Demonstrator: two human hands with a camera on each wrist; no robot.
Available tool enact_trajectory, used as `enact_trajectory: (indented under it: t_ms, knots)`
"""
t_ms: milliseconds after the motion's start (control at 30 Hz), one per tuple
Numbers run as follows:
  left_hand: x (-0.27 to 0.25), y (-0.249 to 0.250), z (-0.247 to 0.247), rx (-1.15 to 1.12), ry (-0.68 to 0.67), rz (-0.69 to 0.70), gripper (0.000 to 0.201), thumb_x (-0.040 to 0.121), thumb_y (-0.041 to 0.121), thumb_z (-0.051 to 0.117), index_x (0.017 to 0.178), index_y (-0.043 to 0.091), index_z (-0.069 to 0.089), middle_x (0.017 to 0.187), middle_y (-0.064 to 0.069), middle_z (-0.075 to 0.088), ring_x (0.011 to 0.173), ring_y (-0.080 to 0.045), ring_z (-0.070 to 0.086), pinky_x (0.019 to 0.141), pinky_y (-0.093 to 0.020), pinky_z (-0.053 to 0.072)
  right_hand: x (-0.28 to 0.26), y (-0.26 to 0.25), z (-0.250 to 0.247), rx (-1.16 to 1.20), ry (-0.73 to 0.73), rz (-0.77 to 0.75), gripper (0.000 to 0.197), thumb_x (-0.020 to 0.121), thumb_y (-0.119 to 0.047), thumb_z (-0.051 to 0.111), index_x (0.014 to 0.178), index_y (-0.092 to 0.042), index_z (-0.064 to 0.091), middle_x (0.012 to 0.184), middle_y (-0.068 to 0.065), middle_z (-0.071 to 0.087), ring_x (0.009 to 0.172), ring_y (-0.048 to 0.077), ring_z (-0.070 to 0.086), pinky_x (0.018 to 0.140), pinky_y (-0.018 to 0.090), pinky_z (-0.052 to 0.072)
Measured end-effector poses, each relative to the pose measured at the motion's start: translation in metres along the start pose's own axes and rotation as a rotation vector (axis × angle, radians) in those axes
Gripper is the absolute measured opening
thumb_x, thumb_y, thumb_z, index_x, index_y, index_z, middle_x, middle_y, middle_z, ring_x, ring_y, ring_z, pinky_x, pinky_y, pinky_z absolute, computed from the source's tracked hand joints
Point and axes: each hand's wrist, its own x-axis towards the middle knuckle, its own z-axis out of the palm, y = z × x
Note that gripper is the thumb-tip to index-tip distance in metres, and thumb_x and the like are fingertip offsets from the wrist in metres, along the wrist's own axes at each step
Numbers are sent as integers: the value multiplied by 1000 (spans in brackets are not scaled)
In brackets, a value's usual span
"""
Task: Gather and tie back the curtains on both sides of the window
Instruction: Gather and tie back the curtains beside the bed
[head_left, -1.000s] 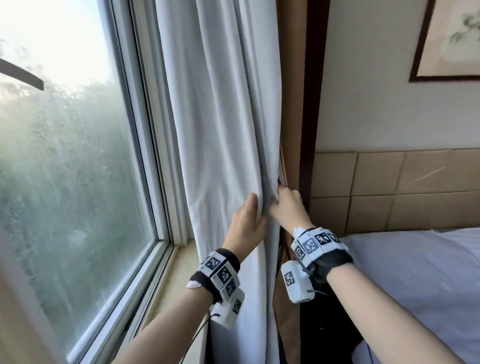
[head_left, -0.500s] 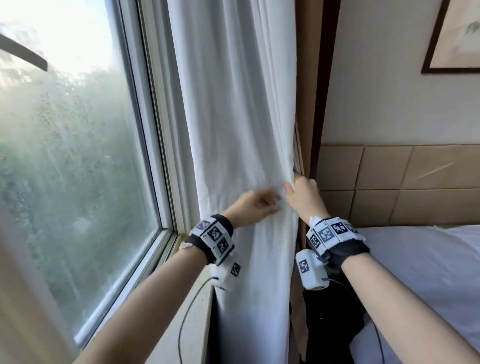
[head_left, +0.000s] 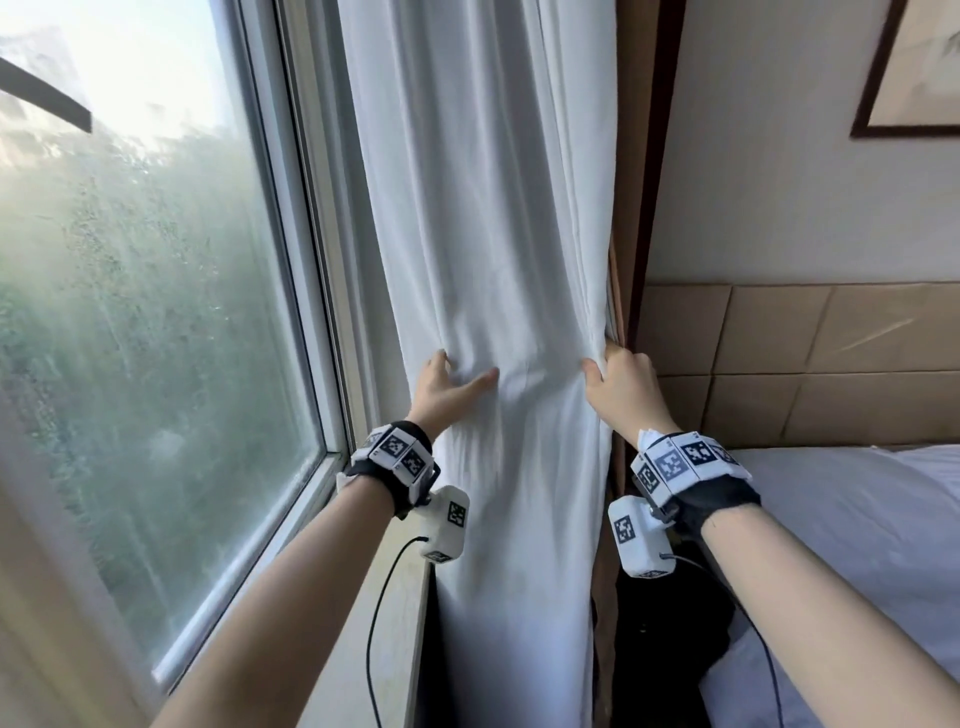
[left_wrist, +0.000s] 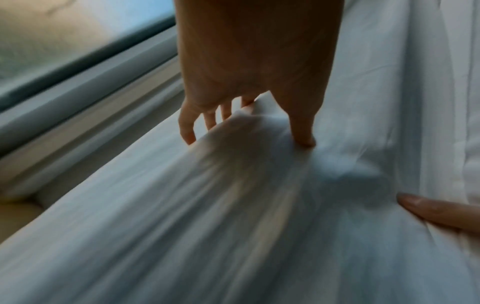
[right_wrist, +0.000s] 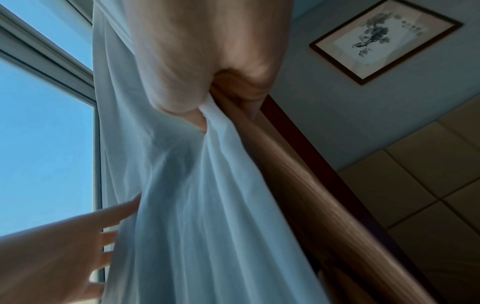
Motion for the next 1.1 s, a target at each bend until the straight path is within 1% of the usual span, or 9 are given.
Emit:
enact_trajectory:
  t_ms: [100,200,300,400,567,700,800,933,1100]
  knots:
    - [1,3,9,-84,133,57,36,73,42,63,79,7,57,81,-7,63,76,-23,62,74,-43,55,-1,1,-2,10,2,4,25,93,-13,49,110,0,61,95,29,67,93,49,59,81,43,50]
    - [3,4,8,-103,195,111,31,81,23,63,71,-4,53,66,-8,50,62,-17,47,53,-28,39,1,5,-4,3,15,9,23,92,-11,49,107,2,61,92,30,67,90,49,59,79,46,51]
    - [0,-1,1,-60,268,178,37,78,23,67,61,4,40,58,-3,36,55,-15,32,50,-27,26,3,8,-4,-27,32,23,23,92,-11,49,108,2,61,92,32,66,90,51,59,79,45,51]
    - [-14,-5,-8,-68,331,239,40,79,20,70,60,4,39,56,5,33,53,-8,28,49,-26,24,5,5,1,-79,29,37,26,92,-14,50,113,-1,60,96,33,64,92,52,57,81,46,51]
    - [-65,5,10,8,500,508,29,92,9,60,76,12,35,59,9,31,55,-12,26,51,-21,23,4,-9,13,-141,9,49,24,89,-9,50,109,2,59,97,35,61,92,52,58,78,46,50]
    - [-81,25,55,91,195,647,21,92,4,52,94,17,36,79,7,45,62,-5,40,59,-12,32,-1,-24,17,-98,-28,34,24,89,-13,53,106,3,59,101,34,61,97,51,57,79,46,49]
    - [-68,30,78,74,19,602,21,84,-2,54,97,9,43,83,1,54,69,-14,49,63,-27,41,-3,-28,10,22,-79,86,29,87,-19,53,109,-3,62,106,29,63,103,48,56,84,44,51]
    - [-46,26,91,104,-98,454,9,83,10,53,91,6,54,77,-6,64,70,-23,60,65,-44,51,-2,-22,-4,187,-147,188,28,87,-18,45,105,-9,64,106,20,63,106,37,55,83,29,43]
    - [-50,30,97,139,-342,390,11,82,13,63,93,10,61,91,-3,68,83,-18,66,78,-35,56,-7,-17,-3,126,-197,251,47,85,-56,54,96,-10,52,101,8,56,97,28,59,85,39,50]
